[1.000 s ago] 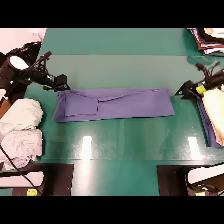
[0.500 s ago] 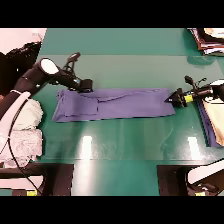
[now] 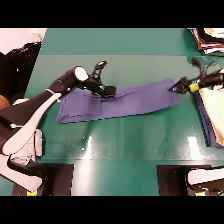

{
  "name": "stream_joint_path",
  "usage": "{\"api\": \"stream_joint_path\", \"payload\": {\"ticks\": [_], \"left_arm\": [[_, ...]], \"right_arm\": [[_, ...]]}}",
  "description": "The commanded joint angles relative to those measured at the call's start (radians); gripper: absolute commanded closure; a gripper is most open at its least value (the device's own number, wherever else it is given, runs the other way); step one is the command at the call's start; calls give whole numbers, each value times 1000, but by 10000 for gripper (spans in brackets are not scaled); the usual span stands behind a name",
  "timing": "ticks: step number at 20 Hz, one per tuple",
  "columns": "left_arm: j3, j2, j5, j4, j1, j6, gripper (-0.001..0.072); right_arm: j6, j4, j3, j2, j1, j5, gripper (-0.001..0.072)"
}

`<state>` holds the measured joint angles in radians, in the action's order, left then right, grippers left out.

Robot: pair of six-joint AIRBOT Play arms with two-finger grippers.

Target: Fold the shirts.

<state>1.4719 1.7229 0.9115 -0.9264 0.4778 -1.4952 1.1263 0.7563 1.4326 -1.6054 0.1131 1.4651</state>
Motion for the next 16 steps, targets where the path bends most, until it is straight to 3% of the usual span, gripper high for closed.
{"api": "stream_joint_path", "payload": {"ticks": [1,7,16], "left_arm": [[106,98,-4,14,64,-25,685],[133,151,-7,16,84,-46,685],[133,152,-21,13,80,-43,686]], "right_arm": [[93,-6,156,106,-79,23,699],[169,-6,381,118,-260,5,699],[173,-5,431,115,-460,-79,698]]}}
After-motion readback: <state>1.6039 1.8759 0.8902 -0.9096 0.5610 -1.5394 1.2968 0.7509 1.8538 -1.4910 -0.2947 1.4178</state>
